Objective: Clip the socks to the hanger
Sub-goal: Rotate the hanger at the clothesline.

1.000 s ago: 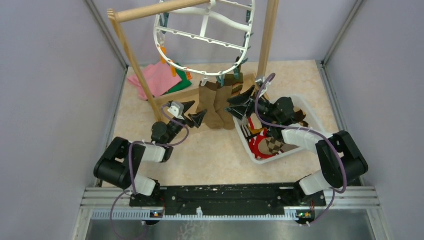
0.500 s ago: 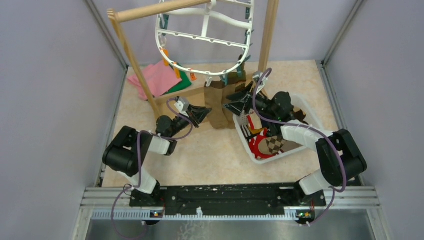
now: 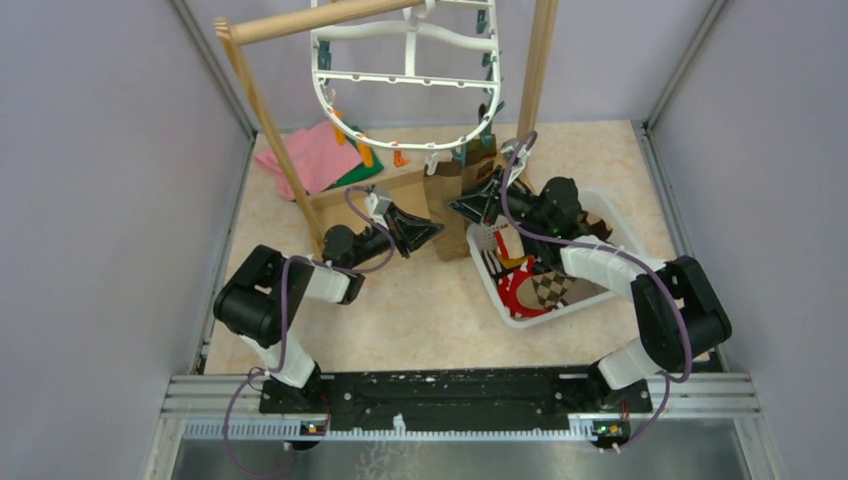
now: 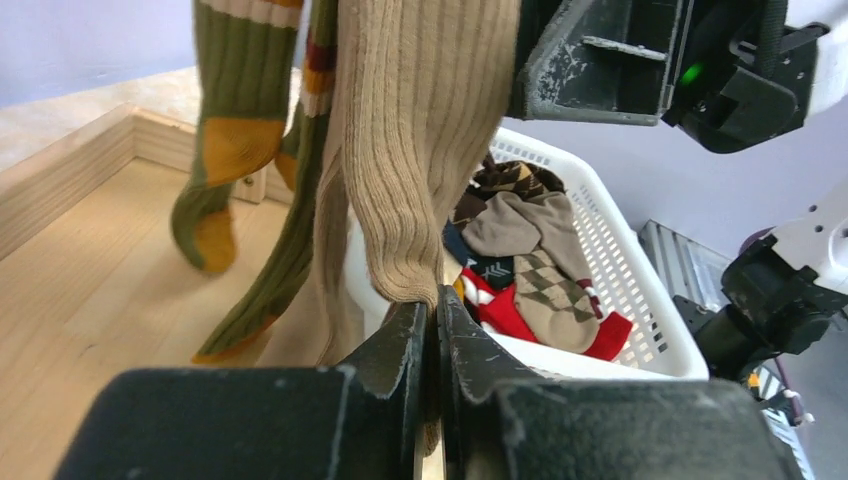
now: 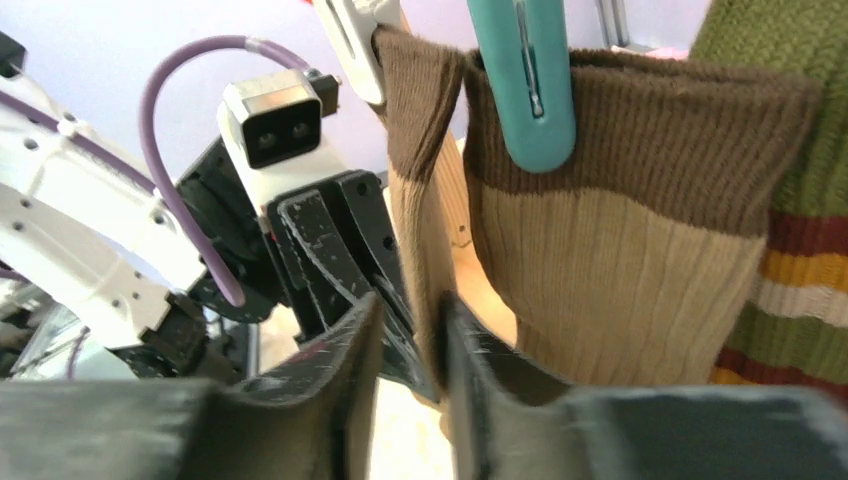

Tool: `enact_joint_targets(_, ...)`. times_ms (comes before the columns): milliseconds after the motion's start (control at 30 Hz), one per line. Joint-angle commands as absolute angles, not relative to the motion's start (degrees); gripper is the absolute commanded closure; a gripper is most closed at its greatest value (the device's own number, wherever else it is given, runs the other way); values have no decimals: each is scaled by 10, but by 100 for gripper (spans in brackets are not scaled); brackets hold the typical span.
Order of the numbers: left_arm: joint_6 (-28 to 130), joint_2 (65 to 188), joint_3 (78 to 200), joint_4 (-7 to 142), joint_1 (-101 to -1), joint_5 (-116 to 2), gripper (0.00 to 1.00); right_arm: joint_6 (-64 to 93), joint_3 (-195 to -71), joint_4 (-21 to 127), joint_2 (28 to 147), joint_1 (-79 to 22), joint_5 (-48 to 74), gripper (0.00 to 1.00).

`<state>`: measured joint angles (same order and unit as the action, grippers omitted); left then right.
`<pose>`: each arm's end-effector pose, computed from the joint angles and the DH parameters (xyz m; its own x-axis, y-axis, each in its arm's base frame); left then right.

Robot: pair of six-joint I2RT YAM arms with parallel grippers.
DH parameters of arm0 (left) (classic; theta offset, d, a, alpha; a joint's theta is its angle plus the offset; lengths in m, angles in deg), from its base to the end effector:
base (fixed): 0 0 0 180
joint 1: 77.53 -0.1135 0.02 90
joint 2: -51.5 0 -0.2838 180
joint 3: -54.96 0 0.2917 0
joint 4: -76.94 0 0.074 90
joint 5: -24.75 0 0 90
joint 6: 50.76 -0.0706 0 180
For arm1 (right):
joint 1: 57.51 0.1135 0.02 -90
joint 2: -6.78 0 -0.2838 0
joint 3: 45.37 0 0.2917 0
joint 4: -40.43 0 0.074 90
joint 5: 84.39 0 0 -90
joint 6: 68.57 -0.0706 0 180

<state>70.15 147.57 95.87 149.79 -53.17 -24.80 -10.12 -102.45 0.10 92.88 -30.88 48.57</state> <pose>0.2893 -0.1813 0.1951 -0.2130 -0.3327 -0.9187 0.8946 0.3116 -0.3203 0.3172 0.2129 0.2798 -0.3348 0.2605 -0.9056 -0.8803 0.2562 0.3992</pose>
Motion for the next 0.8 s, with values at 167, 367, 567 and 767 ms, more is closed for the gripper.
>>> enact_joint_targets(167,718,1452,956,1677,-521,-251,64,-96,-1056,8,884,-359,508,100)
enact_joint_targets(367,737,1373,897,1654,-543,-254,35,-65,-1054,62,843,-435,488,100)
enact_joint_targets(567,757,1297,869,1618,-556,-261,13,-11,-1086,132,842,-471,442,100)
enact_joint_targets(767,696,1194,860,1475,-557,-326,2,13,-1138,180,867,-494,393,100)
